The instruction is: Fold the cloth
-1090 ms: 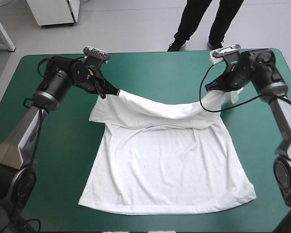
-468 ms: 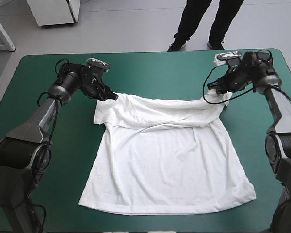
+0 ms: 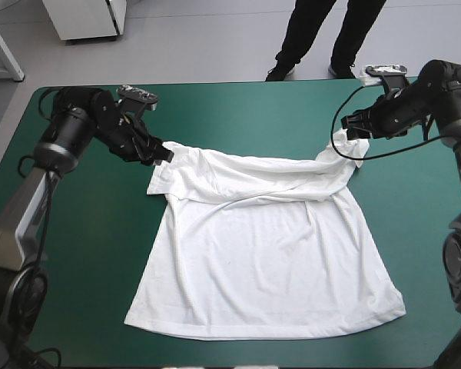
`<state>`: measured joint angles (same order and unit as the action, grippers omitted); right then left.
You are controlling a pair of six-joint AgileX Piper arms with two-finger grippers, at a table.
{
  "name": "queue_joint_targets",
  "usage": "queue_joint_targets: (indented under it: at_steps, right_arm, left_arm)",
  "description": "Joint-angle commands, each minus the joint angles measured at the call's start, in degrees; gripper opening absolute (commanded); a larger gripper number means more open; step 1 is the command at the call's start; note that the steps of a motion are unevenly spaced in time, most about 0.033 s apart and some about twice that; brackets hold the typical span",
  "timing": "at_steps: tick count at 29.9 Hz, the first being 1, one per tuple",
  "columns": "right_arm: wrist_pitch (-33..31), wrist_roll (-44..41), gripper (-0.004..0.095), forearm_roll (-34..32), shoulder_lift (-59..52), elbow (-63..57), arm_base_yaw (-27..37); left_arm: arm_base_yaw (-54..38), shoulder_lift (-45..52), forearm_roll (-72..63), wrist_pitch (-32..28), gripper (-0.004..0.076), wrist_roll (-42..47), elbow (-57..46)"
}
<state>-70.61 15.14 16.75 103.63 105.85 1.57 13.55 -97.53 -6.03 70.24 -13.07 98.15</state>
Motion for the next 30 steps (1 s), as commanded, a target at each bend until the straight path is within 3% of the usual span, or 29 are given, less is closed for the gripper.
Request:
queue_joint_targets:
  at_steps: [1,8,16,23,30]
  right_arm:
    - [0.14,-0.07,0.0564,1.93,-9.88,-4.04,0.33]
    - [3.67,0.23,0.0564,1.02,-25.52,-22.74,0.21]
    - [6.79,-0.19,0.0564,-1.56,-38.13,-41.54,0.21]
    - [7.87,-0.19,0.0564,-3.05,-42.42,-47.02,-0.92]
    - [5.47,-5.51,0.0564,-14.33,-42.42,-47.53,-7.1]
  left_arm:
    - [0.15,10.88,-2.85,2.5,0.0399,0.52,-5.79]
    - [3.71,24.76,-1.44,0.69,0.04,0.52,-27.83]
    - [7.51,28.08,-2.89,0.73,0.0401,0.91,-41.99]
    - [7.51,28.08,-3.54,-1.78,0.0401,0.11,-49.94]
    - [7.51,28.08,-3.54,-4.34,0.0419,0.11,-55.29]
